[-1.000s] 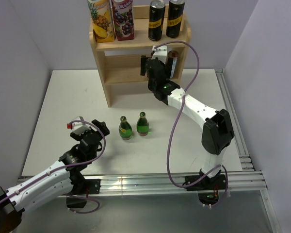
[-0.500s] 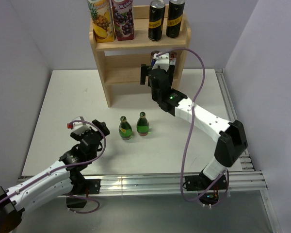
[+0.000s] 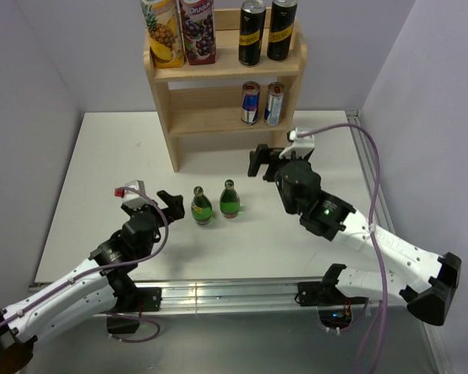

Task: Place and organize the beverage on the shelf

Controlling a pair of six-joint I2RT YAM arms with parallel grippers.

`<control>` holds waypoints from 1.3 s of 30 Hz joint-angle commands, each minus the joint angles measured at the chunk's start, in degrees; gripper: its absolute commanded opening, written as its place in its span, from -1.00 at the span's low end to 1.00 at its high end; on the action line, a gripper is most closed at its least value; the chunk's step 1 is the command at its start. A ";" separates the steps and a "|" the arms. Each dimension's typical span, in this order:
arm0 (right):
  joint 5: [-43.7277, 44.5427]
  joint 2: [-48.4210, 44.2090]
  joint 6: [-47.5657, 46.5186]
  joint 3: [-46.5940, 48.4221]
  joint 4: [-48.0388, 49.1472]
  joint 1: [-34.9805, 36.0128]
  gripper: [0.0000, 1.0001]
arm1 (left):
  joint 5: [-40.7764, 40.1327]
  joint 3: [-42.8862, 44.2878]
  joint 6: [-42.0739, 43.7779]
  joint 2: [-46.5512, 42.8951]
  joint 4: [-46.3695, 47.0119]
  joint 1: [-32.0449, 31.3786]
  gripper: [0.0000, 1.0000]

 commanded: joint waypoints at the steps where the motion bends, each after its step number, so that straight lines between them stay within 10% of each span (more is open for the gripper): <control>1: 0.66 -4.36 4.47 -6.21 -3.67 0.98 1.00 | 7.60 2.10 4.88 2.26 6.99 -2.23 0.96; 16: 0.66 -13.95 8.69 -16.87 -7.28 1.06 1.00 | -4.08 8.78 3.30 17.81 10.34 -14.97 0.99; 23: -0.66 -17.82 10.44 -19.85 -8.42 1.06 1.00 | -20.08 9.66 -11.44 25.36 2.34 -15.24 0.99; 39: -2.42 -21.51 13.61 -25.12 -9.65 1.15 1.00 | -19.47 7.55 -2.59 47.08 28.07 -15.07 0.99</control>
